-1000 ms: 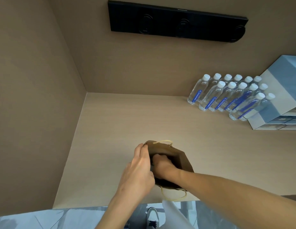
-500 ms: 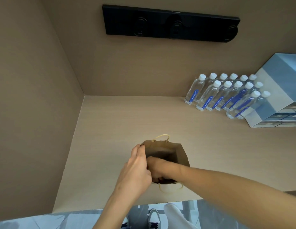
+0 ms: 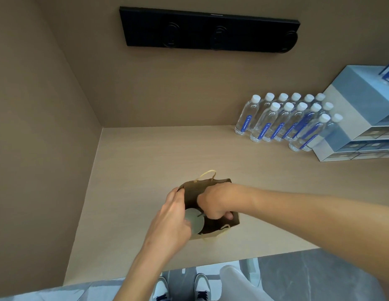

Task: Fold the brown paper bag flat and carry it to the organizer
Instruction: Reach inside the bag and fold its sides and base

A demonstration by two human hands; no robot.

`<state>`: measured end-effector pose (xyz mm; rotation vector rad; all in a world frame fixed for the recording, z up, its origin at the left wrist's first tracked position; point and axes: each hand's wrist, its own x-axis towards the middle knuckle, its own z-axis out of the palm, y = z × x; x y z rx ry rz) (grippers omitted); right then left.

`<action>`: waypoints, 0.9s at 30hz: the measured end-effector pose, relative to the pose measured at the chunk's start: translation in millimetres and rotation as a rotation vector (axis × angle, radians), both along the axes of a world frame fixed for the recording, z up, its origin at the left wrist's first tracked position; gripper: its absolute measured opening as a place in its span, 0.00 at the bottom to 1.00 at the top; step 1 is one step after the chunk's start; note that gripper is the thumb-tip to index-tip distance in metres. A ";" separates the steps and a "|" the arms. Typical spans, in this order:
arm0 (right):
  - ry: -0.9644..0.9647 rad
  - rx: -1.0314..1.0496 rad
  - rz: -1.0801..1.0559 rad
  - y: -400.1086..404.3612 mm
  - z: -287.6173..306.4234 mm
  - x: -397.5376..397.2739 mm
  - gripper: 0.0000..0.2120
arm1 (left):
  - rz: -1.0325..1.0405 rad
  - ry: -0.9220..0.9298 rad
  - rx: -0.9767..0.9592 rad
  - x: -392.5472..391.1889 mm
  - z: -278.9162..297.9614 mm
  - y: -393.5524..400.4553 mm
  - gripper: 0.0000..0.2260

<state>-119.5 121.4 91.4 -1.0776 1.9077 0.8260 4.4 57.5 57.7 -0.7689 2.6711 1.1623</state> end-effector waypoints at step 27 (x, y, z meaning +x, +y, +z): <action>-0.207 -0.102 -0.045 0.7 -56.6 13.6 0.19 | 0.006 -0.026 0.017 -7.3 -1.5 -1.4 0.35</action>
